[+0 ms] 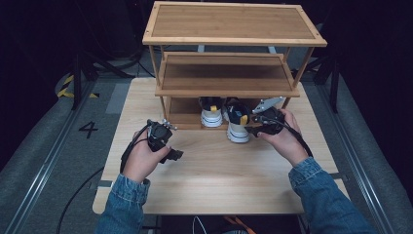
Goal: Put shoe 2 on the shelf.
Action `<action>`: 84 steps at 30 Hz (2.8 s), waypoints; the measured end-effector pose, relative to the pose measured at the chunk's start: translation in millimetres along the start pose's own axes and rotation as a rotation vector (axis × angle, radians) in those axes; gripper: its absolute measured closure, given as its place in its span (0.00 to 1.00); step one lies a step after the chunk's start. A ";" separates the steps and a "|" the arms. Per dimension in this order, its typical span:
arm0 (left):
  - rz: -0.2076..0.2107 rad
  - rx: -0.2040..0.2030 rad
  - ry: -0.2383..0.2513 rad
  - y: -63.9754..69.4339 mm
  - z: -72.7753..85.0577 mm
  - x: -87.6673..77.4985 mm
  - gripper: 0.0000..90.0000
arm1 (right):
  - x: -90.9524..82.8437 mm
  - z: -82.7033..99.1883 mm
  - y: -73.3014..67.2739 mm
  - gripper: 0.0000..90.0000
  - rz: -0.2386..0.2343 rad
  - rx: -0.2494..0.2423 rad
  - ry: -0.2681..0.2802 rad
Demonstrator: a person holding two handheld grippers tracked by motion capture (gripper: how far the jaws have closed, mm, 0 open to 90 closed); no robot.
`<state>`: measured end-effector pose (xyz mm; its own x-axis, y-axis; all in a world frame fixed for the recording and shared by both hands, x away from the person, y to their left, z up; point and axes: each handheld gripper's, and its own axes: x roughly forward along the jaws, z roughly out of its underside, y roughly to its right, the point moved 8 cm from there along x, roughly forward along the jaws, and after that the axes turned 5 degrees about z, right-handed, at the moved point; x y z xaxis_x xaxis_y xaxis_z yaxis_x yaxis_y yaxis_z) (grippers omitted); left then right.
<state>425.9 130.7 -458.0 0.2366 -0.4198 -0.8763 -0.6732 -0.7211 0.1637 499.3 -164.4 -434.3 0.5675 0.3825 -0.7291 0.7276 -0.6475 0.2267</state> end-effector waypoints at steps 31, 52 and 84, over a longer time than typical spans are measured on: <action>-0.028 -0.053 0.009 -7.5 24.4 -11.1 0.27 | 52.5 -2.5 16.7 0.57 0.117 0.092 0.024; -0.013 -0.034 -0.001 -5.7 15.1 -5.1 0.27 | 75.6 -9.8 30.9 0.49 0.250 0.132 0.096; 0.003 -0.006 0.031 -6.5 8.5 -3.7 0.26 | -18.2 2.9 11.1 0.50 0.068 0.230 0.196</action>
<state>423.4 141.6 -459.7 0.2566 -0.4384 -0.8614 -0.6698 -0.7231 0.1686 496.0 -180.5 -420.3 0.6916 0.4384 -0.5740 0.5916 -0.7998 0.1019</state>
